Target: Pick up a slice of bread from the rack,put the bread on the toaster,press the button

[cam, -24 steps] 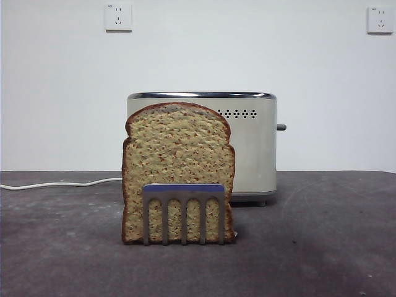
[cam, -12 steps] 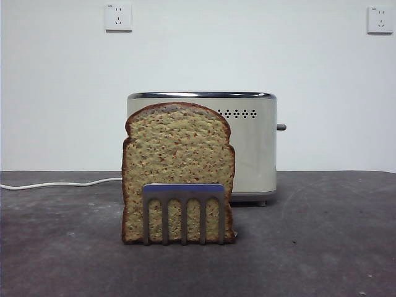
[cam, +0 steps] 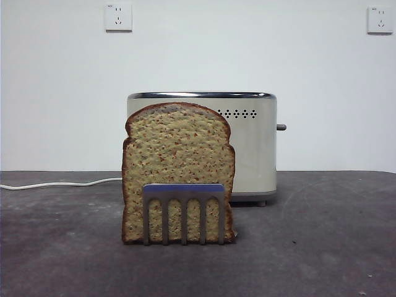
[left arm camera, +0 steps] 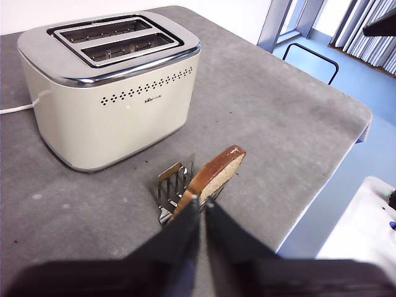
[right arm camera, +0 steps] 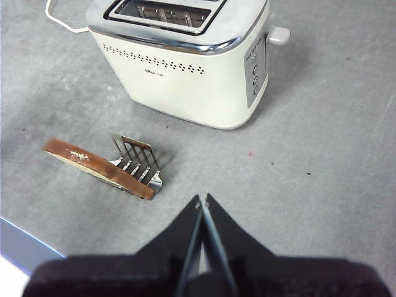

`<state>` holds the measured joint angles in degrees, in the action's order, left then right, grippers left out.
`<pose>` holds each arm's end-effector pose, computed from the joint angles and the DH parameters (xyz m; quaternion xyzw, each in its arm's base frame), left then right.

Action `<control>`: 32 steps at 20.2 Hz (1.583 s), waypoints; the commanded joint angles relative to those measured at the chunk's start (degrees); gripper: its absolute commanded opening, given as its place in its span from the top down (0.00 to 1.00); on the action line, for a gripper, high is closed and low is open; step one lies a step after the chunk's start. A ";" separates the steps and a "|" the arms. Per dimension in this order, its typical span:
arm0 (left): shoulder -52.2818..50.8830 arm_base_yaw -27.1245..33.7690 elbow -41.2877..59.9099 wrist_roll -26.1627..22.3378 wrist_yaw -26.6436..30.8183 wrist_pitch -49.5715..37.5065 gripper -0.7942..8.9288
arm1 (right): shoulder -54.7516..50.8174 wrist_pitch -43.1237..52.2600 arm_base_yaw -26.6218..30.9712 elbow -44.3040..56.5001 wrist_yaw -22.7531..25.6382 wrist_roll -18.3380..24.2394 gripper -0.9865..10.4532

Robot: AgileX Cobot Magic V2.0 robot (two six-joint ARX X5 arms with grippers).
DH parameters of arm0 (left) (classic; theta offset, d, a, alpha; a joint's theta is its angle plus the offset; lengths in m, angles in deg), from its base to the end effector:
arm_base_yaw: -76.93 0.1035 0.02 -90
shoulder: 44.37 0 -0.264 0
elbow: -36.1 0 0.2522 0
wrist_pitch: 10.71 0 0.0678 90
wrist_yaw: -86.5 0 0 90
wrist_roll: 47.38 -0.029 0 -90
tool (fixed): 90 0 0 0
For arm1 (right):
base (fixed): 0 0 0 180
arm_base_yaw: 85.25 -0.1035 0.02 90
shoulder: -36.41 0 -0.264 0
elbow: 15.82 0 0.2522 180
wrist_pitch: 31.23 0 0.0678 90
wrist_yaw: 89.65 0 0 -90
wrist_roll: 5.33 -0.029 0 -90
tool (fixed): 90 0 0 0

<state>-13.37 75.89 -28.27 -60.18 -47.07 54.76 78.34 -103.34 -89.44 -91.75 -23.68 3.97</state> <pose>0.0792 -0.0214 0.3310 -0.0005 0.2154 -0.3912 0.8948 0.1057 0.0196 0.3627 -0.0183 0.3019 0.2557 0.9182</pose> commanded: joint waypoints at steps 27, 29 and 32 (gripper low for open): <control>48.22 -43.10 -19.98 -25.99 33.42 -7.10 0.24 | 1.86 0.13 -0.20 -0.15 -0.09 0.66 0.92; 51.12 -43.91 -19.98 -26.43 34.53 -7.08 0.24 | 1.95 0.11 -0.20 -0.15 -0.09 0.66 0.92; 54.49 -44.06 -19.98 -26.43 34.56 -7.08 0.35 | 1.95 0.09 -0.20 -0.15 -0.09 0.66 0.92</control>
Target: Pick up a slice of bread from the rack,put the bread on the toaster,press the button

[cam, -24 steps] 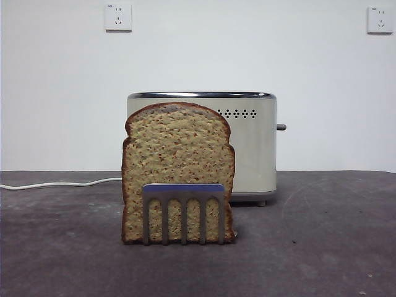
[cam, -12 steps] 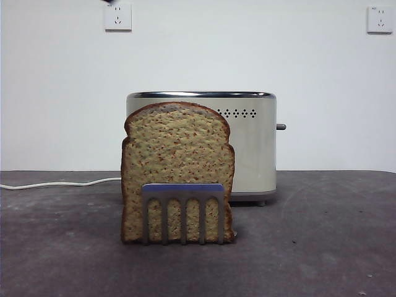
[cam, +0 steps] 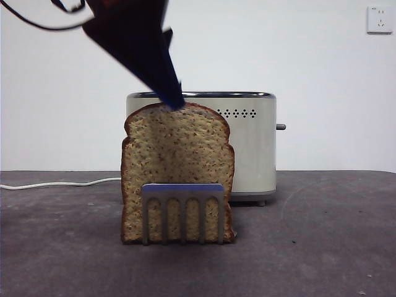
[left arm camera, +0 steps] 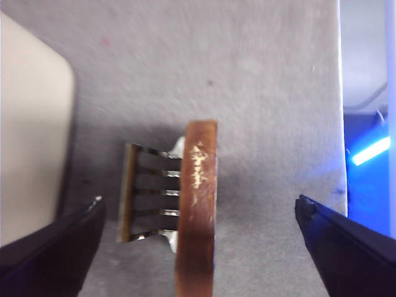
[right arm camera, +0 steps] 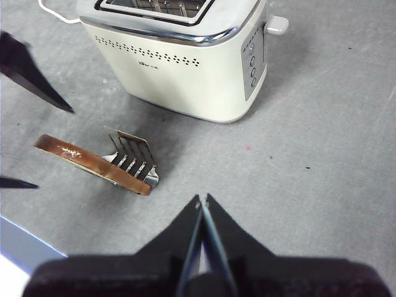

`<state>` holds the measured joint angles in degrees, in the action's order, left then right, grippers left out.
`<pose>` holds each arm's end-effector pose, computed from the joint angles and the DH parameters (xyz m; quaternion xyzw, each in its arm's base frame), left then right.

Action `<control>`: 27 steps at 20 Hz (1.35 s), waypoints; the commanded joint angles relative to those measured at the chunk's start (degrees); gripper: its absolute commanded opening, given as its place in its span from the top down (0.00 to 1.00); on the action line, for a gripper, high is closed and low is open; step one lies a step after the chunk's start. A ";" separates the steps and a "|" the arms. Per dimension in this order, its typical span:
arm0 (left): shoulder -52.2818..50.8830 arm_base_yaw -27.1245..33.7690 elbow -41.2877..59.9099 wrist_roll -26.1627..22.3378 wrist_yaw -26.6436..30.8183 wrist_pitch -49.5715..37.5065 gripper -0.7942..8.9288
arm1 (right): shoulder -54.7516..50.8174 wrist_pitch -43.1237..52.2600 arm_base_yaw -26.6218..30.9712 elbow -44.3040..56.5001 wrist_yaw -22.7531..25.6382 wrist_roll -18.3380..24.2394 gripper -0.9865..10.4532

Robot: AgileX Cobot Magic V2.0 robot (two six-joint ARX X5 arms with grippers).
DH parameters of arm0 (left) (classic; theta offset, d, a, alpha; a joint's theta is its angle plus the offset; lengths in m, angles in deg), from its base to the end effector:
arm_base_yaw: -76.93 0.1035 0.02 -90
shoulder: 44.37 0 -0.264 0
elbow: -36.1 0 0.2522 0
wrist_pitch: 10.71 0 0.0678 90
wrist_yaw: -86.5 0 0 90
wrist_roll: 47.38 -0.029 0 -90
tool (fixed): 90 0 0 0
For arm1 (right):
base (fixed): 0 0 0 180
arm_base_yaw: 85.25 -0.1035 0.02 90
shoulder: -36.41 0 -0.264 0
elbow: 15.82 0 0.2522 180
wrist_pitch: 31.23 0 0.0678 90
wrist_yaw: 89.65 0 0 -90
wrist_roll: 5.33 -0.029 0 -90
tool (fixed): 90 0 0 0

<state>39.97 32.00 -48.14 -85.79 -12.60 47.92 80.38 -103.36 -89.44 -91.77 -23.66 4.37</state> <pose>0.2065 -0.2124 0.2833 0.3978 0.3104 -0.5273 0.6836 0.1148 0.0202 0.3596 -0.0182 0.3176 0.2566 0.9127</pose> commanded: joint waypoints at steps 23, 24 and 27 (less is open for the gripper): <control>0.98 -0.11 -2.01 -0.68 0.09 0.52 0.93 | -0.07 0.13 -0.20 -0.13 -0.11 0.28 0.92; 0.98 -0.11 -3.85 -0.66 0.09 1.73 0.93 | -0.09 0.13 -0.20 -0.13 -0.11 0.28 0.92; 0.98 -0.11 -10.14 -0.66 0.09 5.53 0.93 | -0.09 0.13 -0.20 -0.13 -0.11 0.26 0.92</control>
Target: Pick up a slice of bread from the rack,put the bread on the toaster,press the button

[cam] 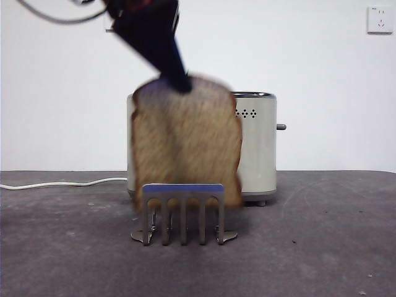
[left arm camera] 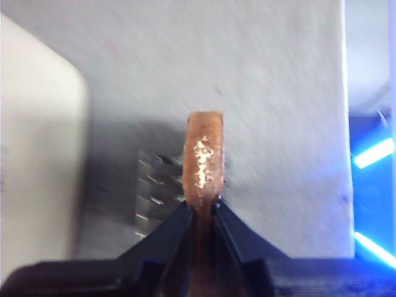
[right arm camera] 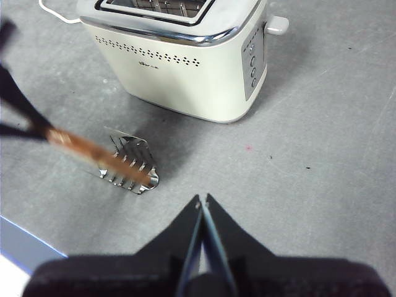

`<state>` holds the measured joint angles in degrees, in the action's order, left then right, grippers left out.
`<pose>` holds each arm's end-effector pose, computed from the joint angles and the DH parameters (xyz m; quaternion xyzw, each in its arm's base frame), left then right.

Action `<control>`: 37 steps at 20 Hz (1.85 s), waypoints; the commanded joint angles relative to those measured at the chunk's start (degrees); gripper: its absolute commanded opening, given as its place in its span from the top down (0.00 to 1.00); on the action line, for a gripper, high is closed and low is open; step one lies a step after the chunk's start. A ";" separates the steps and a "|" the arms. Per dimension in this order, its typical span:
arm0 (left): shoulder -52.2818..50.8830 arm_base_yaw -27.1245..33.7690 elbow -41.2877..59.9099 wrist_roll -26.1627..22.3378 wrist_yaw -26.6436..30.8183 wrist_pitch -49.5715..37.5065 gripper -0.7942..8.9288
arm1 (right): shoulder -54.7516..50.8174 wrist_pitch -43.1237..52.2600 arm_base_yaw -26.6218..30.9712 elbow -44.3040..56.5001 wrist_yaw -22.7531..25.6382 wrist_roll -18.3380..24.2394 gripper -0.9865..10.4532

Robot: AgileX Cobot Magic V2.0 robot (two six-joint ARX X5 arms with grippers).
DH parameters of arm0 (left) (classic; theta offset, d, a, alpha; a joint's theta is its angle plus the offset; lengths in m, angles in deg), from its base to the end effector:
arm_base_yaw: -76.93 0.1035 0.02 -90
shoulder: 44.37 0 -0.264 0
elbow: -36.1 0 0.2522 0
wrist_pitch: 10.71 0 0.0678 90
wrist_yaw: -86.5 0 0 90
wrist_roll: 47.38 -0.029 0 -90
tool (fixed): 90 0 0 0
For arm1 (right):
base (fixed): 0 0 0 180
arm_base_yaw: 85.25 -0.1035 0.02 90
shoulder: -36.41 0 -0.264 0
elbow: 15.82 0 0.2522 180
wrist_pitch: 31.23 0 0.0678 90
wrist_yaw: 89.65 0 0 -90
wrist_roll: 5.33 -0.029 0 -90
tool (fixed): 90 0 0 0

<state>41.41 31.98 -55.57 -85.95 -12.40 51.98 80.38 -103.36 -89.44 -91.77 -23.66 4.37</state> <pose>0.2122 -0.2181 0.3120 0.3979 0.2953 -0.5253 0.6917 0.1148 0.0202 0.3596 -0.0182 0.3176 0.2566 0.9127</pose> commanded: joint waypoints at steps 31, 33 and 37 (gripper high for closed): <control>13.64 8.04 -27.17 -16.02 7.67 -1.51 0.93 | 1.09 -0.66 -0.42 -0.13 -0.11 0.26 0.92; 14.71 9.09 -27.17 -16.11 6.99 -1.90 0.92 | 1.66 -0.48 -0.42 -0.13 -0.11 0.28 0.92; 16.39 10.97 -27.17 -15.74 5.03 -3.80 0.91 | 3.45 0.48 -0.42 -0.13 -0.11 0.28 0.92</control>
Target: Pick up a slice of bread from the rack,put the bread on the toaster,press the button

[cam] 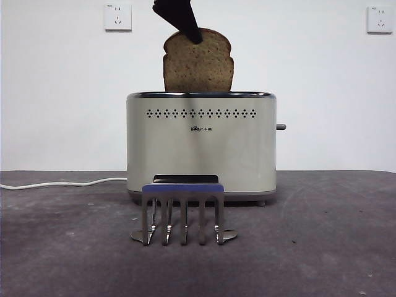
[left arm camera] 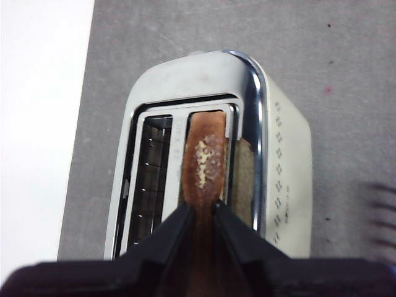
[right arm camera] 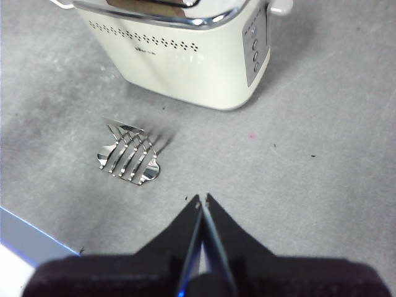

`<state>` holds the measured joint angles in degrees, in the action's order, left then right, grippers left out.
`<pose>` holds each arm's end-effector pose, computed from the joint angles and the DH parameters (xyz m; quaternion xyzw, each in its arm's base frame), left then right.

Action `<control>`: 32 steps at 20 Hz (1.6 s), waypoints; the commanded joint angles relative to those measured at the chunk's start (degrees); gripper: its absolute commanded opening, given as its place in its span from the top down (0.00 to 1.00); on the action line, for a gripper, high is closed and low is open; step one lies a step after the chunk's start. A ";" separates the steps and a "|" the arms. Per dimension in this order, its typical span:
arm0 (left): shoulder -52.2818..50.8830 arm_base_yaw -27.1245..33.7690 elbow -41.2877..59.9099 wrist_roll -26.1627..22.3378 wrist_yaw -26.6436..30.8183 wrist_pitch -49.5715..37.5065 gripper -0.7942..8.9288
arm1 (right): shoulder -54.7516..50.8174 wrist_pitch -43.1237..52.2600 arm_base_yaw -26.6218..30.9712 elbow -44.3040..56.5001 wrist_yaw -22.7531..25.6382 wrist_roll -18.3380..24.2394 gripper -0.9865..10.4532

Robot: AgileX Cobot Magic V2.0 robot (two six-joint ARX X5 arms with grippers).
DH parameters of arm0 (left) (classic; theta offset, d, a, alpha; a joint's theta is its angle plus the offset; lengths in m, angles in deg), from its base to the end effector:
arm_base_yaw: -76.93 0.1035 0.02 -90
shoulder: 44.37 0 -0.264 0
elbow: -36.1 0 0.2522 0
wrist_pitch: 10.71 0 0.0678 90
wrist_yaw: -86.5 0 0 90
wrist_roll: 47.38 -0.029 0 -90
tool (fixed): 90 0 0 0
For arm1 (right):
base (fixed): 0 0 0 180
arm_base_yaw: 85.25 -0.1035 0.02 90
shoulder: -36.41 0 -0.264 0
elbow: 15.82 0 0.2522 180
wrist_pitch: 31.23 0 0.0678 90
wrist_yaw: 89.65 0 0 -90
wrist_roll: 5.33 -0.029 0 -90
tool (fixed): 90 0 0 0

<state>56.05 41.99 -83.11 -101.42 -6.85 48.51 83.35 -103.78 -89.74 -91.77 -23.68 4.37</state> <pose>0.3107 -0.2191 0.3816 0.4865 0.1564 -0.4252 0.7470 0.1273 0.0218 0.3537 -0.0134 0.3449 0.2588 0.9022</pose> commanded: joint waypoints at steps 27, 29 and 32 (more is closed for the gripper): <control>-17.66 1.16 0.33 44.76 -4.81 5.77 0.66 | 41.18 59.60 2.21 -2.08 -18.97 -28.26 0.92; -20.20 1.16 0.33 45.55 -5.42 6.69 0.66 | 44.35 60.24 2.51 -3.91 -19.67 -28.94 0.92; -23.32 1.11 0.33 46.82 -6.16 7.19 0.66 | 48.35 60.26 2.56 -6.64 -19.61 -28.96 0.92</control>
<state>33.28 43.12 -83.08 -56.50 -12.73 55.63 130.58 -44.00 -87.14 -97.72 -43.03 -23.48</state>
